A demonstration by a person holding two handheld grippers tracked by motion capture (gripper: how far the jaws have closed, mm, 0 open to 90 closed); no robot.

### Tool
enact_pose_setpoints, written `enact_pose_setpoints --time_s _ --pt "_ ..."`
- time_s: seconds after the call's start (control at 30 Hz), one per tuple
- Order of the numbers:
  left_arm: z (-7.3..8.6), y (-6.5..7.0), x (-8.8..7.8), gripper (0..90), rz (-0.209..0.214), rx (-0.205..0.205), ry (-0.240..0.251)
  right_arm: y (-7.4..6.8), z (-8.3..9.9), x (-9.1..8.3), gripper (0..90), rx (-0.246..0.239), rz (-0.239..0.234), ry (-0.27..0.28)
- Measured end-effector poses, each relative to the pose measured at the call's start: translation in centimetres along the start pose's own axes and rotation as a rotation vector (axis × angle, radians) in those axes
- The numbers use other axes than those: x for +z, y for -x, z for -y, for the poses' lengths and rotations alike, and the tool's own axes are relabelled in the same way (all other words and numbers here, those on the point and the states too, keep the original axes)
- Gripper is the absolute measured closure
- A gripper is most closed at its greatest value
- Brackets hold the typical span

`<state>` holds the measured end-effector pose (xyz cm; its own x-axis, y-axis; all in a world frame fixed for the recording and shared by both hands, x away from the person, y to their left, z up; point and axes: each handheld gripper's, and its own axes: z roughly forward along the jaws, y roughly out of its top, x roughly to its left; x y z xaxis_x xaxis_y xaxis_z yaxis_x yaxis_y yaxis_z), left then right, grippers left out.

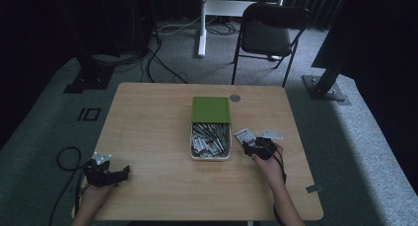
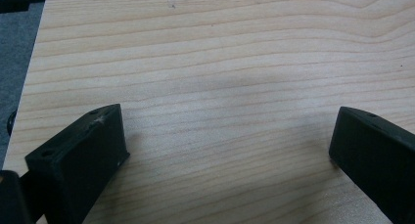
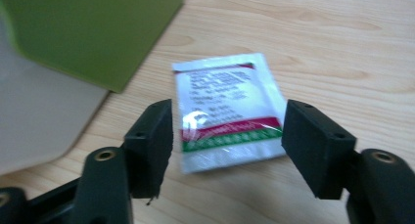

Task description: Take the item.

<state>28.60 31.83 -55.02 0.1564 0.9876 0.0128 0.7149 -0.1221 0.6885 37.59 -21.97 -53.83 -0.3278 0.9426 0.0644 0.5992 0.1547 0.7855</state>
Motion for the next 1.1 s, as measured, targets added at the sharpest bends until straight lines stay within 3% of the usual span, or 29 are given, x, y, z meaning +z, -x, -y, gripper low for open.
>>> enact_pose_setpoints --time_s 0.33,0.57,1.1 --pt "0.0 0.0 0.0 1.3 0.000 0.000 0.000 1.8 1.3 -1.1 28.9 0.028 0.044 -0.016" --pt "0.0 0.0 0.0 1.3 0.000 0.000 0.000 3.1 2.5 -2.2 18.5 0.071 0.093 -0.013" --pt "0.0 0.0 0.0 1.3 0.000 0.000 0.000 5.3 5.1 -4.6 15.0 0.108 0.165 -0.051"
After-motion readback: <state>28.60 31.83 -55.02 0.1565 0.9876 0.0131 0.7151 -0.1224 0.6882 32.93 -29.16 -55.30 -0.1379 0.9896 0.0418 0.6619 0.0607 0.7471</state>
